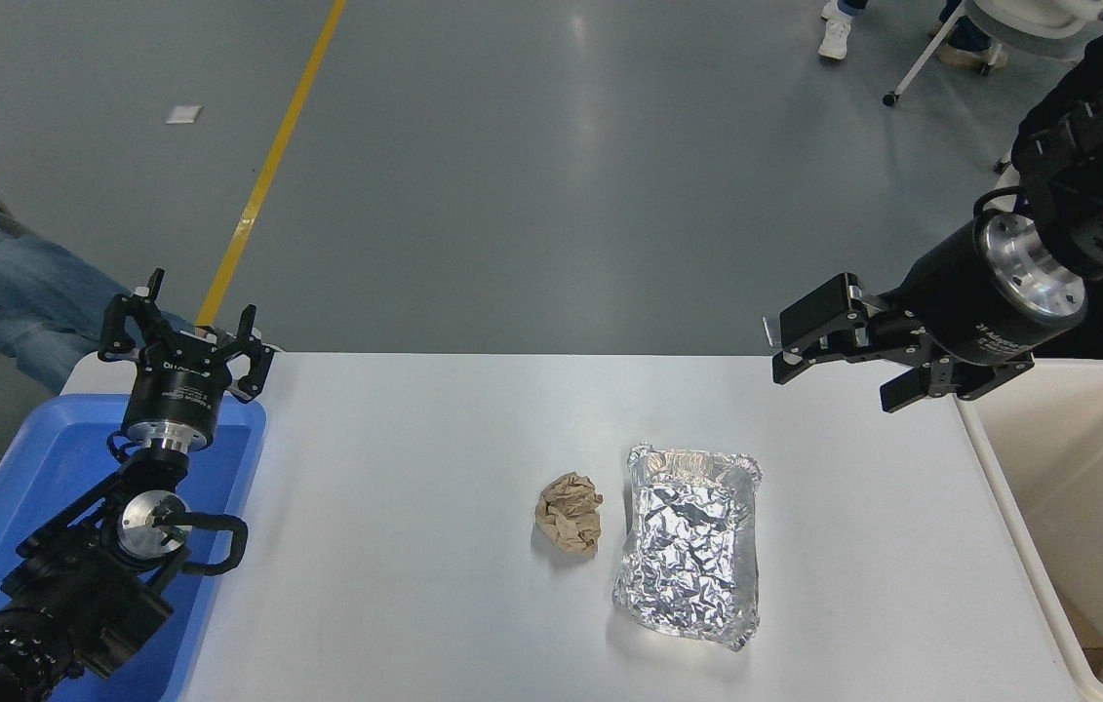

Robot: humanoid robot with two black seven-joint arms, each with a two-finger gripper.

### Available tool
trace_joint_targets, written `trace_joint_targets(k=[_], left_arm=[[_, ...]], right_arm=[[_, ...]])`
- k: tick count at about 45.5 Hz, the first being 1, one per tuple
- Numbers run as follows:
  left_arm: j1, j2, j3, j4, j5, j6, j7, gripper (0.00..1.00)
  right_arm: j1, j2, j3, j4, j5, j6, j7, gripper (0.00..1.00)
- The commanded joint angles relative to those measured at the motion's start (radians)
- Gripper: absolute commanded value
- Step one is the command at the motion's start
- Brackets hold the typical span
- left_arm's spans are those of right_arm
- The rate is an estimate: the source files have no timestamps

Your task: Pick up foil plate and place in dustbin

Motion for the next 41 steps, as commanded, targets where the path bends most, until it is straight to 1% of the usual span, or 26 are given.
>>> trace_joint_targets(k=[1,18,31,41], left_arm=[[0.0,0.0,0.0,0.0,0.0,0.0,0.0,0.99],[0.0,0.0,0.0,0.0,0.0,0.0,0.0,0.99],[0.0,0.0,0.0,0.0,0.0,0.0,0.0,0.99],[0.0,0.0,0.0,0.0,0.0,0.0,0.0,0.99]], right_arm=[[0.003,-0.002,0.0,0.0,0.0,0.0,0.0,1.0],[-0.012,0.003,0.002,-0.003,0.002,-0.008,0.0,1.0],[-0.083,0.076,0.017,-0.026,0.015,0.004,0.0,1.0],[-0.208,0.081,0.07,-0.06,0.012,-0.016,0.0,1.0]])
